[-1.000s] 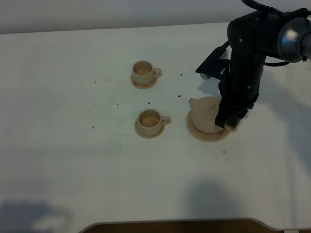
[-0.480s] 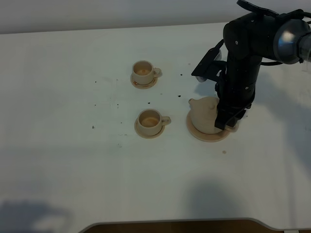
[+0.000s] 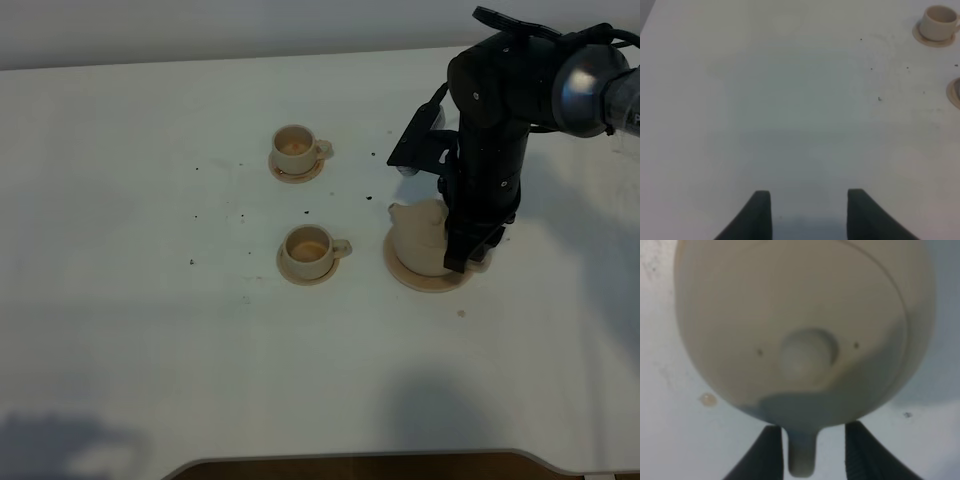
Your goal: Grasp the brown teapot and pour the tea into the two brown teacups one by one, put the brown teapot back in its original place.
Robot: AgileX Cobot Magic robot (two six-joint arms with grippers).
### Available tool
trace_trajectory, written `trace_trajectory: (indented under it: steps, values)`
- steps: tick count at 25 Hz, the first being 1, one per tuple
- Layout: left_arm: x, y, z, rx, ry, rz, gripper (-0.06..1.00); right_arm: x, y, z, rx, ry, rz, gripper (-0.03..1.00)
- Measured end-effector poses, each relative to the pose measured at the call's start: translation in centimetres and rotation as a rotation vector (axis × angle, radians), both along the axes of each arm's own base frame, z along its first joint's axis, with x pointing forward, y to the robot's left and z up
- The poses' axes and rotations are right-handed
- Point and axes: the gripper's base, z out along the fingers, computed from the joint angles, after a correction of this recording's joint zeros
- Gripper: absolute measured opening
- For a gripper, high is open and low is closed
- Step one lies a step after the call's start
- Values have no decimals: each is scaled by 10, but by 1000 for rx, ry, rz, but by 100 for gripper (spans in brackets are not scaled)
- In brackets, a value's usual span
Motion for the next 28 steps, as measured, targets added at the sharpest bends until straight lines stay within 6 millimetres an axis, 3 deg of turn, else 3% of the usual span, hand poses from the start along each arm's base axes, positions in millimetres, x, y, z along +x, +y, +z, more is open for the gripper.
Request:
trace_trajectory:
  steps: [16, 28]
  values:
    - [0, 0, 0, 0, 0, 0, 37, 0, 0, -11, -23, 30, 5, 23]
    - [0, 0, 0, -1, 0, 1, 37, 1, -1, -8, -28, 18, -12, 34]
